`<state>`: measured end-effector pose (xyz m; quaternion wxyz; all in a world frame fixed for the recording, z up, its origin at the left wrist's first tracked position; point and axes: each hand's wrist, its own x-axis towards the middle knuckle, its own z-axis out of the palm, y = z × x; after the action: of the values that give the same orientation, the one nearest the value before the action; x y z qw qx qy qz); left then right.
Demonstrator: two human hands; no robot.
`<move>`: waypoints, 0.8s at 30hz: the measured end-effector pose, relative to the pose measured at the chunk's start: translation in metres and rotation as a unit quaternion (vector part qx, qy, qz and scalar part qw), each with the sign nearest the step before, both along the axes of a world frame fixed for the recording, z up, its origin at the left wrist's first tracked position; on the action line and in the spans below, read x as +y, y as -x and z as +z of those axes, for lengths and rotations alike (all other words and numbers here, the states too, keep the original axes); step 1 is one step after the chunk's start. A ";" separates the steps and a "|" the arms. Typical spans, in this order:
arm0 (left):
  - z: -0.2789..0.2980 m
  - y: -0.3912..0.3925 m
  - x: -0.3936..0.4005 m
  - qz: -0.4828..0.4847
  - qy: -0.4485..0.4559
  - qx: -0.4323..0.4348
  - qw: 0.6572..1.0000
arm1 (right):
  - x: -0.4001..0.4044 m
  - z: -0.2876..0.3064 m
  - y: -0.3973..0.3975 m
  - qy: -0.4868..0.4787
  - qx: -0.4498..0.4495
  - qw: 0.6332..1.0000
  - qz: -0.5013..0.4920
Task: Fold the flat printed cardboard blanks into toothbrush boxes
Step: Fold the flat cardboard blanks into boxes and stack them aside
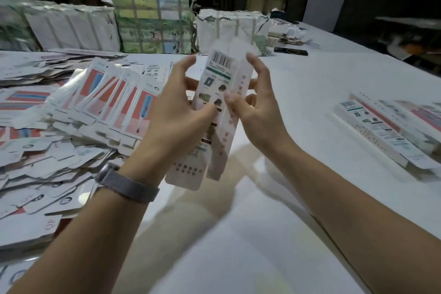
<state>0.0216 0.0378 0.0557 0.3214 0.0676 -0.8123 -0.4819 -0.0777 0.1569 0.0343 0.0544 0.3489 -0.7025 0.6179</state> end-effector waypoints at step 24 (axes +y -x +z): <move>-0.025 0.009 0.017 -0.401 -0.267 -0.073 0.873 | 0.047 0.023 0.027 -0.118 0.082 0.989 -0.027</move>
<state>0.0124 0.0548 0.0302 0.0104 -0.1460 -0.6310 -0.7618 -0.1043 0.2037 0.0571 0.0865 0.3832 -0.7728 0.4985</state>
